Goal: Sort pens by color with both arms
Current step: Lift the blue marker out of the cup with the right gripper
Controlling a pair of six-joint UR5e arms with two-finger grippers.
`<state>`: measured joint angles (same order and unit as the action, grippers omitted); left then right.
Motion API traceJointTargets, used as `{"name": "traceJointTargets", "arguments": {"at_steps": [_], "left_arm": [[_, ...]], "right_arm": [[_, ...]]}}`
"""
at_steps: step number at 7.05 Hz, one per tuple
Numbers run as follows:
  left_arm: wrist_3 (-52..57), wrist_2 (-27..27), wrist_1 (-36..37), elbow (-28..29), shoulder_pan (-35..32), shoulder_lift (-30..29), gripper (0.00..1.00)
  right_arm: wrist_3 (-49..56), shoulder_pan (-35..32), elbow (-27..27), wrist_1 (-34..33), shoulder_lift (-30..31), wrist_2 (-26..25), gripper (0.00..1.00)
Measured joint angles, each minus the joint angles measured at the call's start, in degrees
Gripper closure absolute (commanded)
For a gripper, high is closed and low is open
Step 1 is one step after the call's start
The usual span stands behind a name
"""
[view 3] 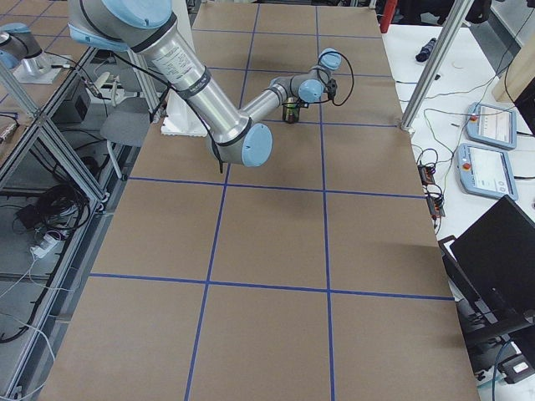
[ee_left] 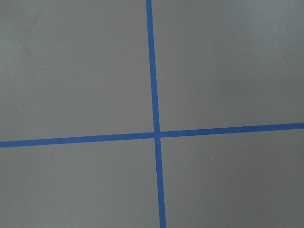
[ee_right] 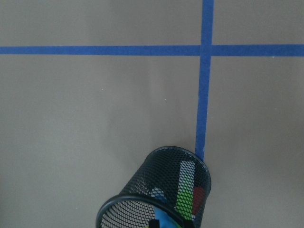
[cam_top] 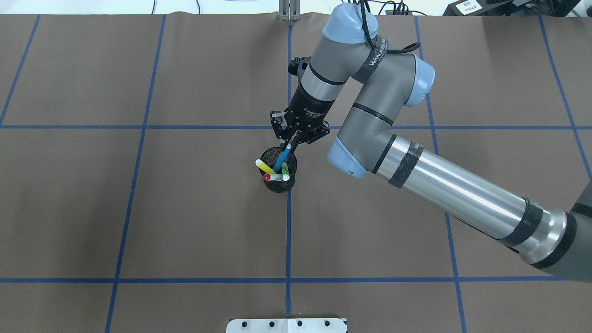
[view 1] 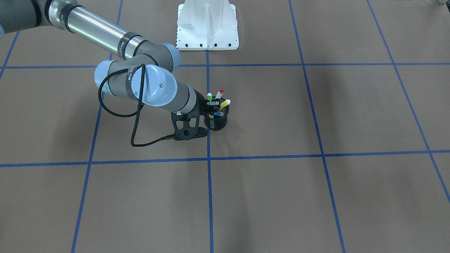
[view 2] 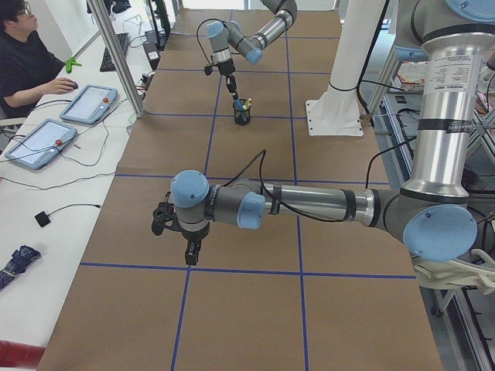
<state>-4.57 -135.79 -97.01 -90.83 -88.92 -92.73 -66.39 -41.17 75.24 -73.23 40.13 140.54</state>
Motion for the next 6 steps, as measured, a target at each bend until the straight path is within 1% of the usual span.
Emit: {"name": "traceJointTargets", "arguments": {"at_steps": [2,4,5,6], "left_arm": [[0.00,0.00,0.02,-0.07,-0.01,-0.07,0.00],[0.00,0.00,0.11,-0.40,-0.02,-0.09,0.00],[0.00,0.00,0.14,-0.51,-0.02,-0.09,0.00],[0.00,0.00,0.15,-0.54,-0.03,-0.11,0.00]], "right_arm": [[-1.10,-2.32,5.42,-0.27,0.66,-0.10,1.00],[-1.76,-6.32,11.75,-0.37,1.67,-0.67,1.00],[-1.85,-8.70,13.72,-0.40,1.58,-1.27,1.00],[-1.89,-10.55,14.78,-0.35,1.36,-3.50,1.00]]}}
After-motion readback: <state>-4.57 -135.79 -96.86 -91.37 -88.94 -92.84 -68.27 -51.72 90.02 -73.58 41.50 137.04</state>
